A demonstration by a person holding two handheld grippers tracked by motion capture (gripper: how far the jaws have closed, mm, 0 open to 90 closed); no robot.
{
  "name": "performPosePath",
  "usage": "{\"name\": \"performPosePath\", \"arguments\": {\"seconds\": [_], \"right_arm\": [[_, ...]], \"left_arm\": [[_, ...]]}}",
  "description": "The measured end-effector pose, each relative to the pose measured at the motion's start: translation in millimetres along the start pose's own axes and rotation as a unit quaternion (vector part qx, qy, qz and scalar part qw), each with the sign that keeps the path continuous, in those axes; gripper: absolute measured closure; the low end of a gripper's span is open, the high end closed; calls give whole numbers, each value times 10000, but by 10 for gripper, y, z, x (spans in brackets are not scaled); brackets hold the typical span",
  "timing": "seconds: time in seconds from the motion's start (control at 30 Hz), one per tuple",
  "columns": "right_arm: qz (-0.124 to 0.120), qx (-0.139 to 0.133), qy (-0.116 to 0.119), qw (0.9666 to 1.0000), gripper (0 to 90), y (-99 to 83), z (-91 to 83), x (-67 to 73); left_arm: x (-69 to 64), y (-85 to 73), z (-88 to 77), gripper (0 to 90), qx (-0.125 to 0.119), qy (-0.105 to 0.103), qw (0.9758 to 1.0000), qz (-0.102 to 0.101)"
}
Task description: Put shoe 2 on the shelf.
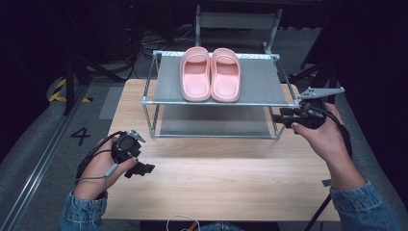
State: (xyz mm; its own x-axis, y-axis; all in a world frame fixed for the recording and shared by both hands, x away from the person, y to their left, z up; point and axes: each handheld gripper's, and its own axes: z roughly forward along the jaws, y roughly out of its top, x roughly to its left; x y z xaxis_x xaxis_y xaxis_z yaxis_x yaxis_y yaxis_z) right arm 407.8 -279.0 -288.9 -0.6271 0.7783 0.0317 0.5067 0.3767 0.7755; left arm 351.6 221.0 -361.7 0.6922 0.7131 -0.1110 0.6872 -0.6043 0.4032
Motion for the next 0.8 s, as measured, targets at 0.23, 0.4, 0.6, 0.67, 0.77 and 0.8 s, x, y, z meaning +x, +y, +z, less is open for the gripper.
{"name": "performPosePath", "arguments": {"seconds": [0.23,0.4,0.6,0.67,0.77,0.8], "right_arm": [[121,242,-69,9996,540,-322,-38,-21],[242,607,-140,9978,536,-592,10,-17],[565,873,-14,9946,526,-862,111,-61],[626,911,-30,9939,523,-922,131,-76],[647,908,-67,9937,499,-970,133,-82],[673,871,-56,9939,484,-983,126,-79]], "left_arm": [[21,-2,24,233,53,-6,10000,17],[26,-6,39,233,71,-23,10000,-20],[27,-11,42,233,99,-32,9999,-65],[34,-10,43,233,95,-24,10000,-18],[32,-11,47,233,110,-30,9999,-44],[35,-9,49,233,95,-30,9999,-37]]}}
